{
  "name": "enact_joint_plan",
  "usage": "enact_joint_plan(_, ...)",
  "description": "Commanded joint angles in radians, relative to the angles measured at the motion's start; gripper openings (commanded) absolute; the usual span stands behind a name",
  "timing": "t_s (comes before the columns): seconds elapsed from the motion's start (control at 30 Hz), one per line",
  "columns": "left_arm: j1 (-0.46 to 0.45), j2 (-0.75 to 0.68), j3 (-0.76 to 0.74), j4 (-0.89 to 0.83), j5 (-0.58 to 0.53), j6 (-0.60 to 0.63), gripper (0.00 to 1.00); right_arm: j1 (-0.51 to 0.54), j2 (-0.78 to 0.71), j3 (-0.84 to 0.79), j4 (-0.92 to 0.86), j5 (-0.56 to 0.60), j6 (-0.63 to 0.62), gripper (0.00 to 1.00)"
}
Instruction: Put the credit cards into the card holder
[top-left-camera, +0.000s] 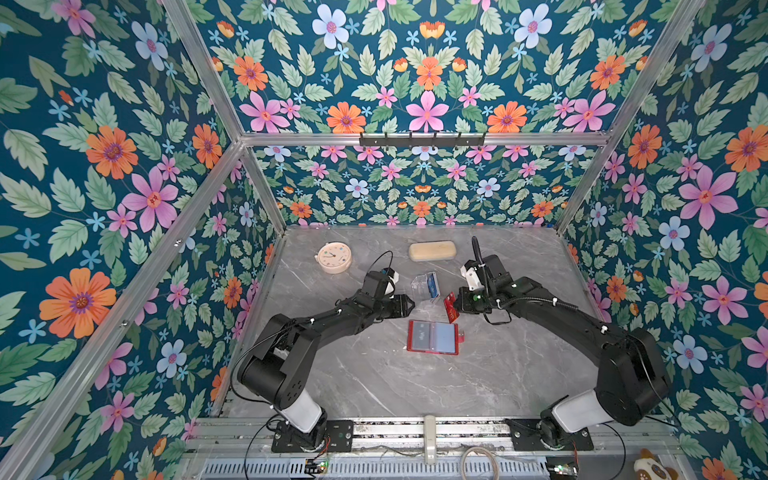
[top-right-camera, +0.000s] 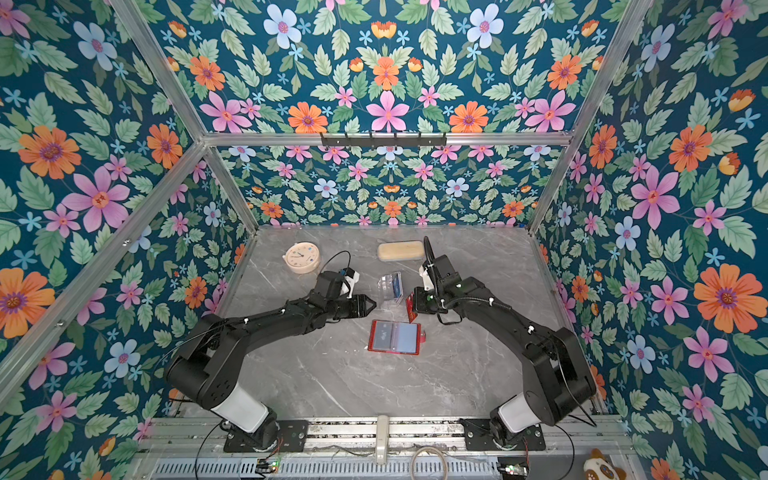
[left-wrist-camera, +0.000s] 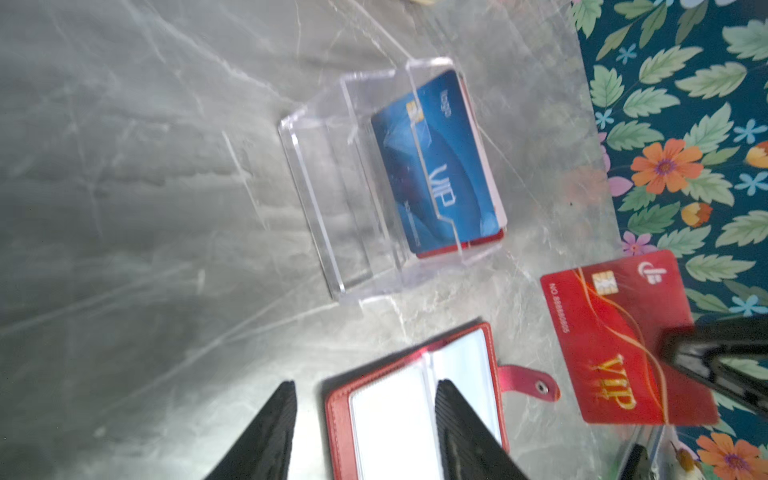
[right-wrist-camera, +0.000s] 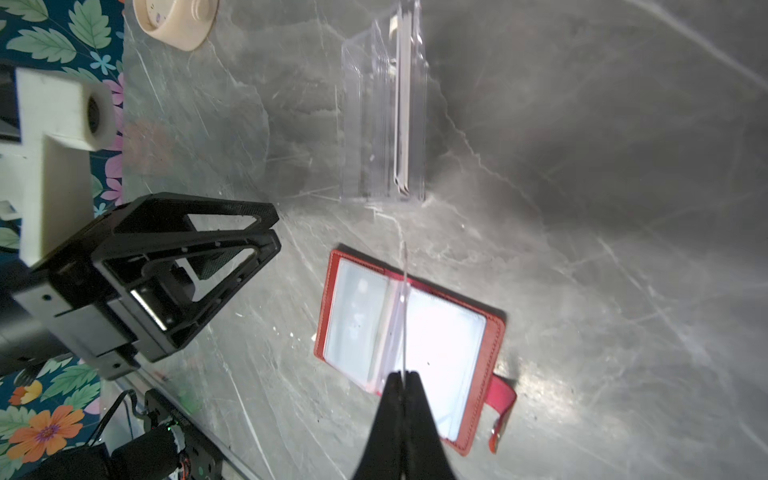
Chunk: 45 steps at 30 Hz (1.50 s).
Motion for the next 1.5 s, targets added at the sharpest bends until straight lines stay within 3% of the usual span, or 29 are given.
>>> enact_joint_plan(0.0,-0.025,-0.027,-0.037,-0.017,-0.034,-0.001,0.56,0.002,-0.040,-0.076,0.087,-0.062,0.031,0.00)
enact_joint_plan(0.23,-0.067,-0.053,-0.121,0.009,-0.050,-0.038,0.56,0.001,-0.069,-0.228,0.193,-0.161,0.058,0.00)
enact_joint_plan(0.43,-0.073,-0.035,-0.166,0.056,0.002,-0.065,0.54,0.008,-0.046,-0.310,0.305,-0.214,0.102,0.00)
enact_joint_plan(1.0,-0.084,-0.009,-0.214,0.109,0.013,-0.127,0.33,0.027,0.054,-0.309,0.417,-0.273,0.123,0.00)
enact_joint_plan(1.47,-0.101,-0.011,-0.228,0.100,-0.001,-0.149,0.23,0.026,0.098,-0.309,0.461,-0.271,0.138,0.00)
